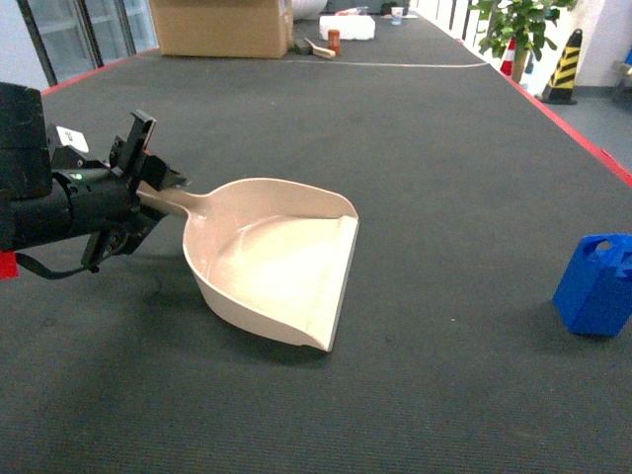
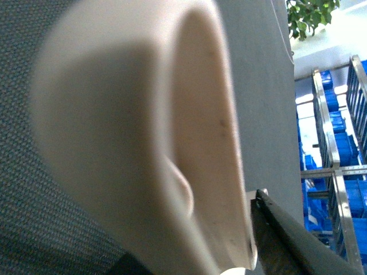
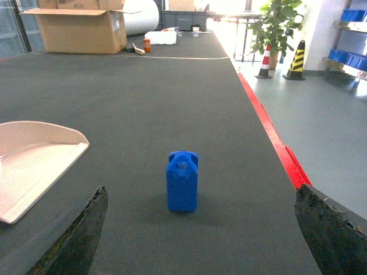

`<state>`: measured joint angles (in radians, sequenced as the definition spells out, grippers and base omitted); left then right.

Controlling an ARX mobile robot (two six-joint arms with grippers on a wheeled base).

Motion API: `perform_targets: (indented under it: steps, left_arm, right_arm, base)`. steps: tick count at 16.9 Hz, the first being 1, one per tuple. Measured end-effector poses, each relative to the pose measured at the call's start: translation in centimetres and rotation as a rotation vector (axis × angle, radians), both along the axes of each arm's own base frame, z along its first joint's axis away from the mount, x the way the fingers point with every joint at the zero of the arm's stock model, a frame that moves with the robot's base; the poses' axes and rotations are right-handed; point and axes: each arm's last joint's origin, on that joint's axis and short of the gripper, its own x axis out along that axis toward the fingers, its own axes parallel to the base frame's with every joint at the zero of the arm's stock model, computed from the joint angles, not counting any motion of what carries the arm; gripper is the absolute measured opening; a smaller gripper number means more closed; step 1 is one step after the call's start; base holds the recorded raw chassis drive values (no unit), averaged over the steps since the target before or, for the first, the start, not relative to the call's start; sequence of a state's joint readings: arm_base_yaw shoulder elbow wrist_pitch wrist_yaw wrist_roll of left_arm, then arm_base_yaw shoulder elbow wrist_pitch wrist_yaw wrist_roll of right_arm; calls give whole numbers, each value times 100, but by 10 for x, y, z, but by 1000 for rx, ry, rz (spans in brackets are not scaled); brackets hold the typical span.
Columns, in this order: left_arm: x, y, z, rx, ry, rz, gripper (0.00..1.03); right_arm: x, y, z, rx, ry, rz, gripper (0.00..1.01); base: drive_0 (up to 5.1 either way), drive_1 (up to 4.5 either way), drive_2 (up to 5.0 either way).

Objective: Place part in tray to right shelf

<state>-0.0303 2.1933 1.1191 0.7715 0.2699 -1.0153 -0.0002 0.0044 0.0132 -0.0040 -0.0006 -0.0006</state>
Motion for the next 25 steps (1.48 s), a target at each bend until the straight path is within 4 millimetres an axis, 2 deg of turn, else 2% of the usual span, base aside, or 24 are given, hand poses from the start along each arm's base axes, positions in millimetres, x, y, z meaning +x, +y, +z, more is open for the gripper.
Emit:
perform_targets:
  steps: [1, 3, 4, 10, 12, 13, 14, 15, 17, 19, 20, 21, 25]
  left_arm:
    - [-1, 0, 0, -22, -2, 2, 28]
    - [-4, -1, 5, -69, -13, 11, 22]
    - [-19, -3, 26, -72, -50, 17, 21]
    - [-47, -9, 76, -104, -188, 7, 20]
    - [-67, -25, 95, -120, -253, -45, 20]
    - [-75, -33, 97, -124, -247, -67, 20]
    - [-82, -42, 96, -127, -241, -88, 20]
    - [-103, -71, 83, -161, -216, -157, 20]
    - [-113, -88, 77, -219, -192, -195, 20]
    - [-116, -98, 75, -302, -170, -204, 20]
    - [-119, -107, 65, -365, -132, -216, 20]
    - [-122, -114, 47, -429, -66, -228, 20]
    - [-128, -120, 38, -447, -31, -248, 20]
  right_arm:
    - [0, 0, 0, 0, 0, 0, 98]
    - [0, 0, 0, 0, 0, 0, 98]
    - [0, 0, 0, 0, 0, 0, 98]
    - [0, 0, 0, 0, 0, 0, 98]
    - [0, 0, 0, 0, 0, 0, 98]
    - [0, 0, 0, 0, 0, 0, 98]
    - [0, 0, 0, 0, 0, 0, 98]
    - [0, 0, 0, 0, 0, 0, 98]
    - [0, 0, 0, 0, 0, 0, 98]
    - [0, 0, 0, 0, 0, 0, 98]
    - [0, 0, 0, 0, 0, 0, 98]
    - [0, 0, 0, 0, 0, 0, 98]
    - [0, 0, 0, 0, 0, 0, 98]
  base:
    - [0, 0, 0]
    - [0, 0, 0]
    - [0, 0, 0]
    - [0, 0, 0]
    - [0, 0, 0]
    - [0, 0, 0]
    - [0, 0, 0]
    - [0, 0, 0]
    - [0, 0, 0]
    - [0, 0, 0]
    - [0, 0, 0]
    - [0, 0, 0]
    - [0, 0, 0]
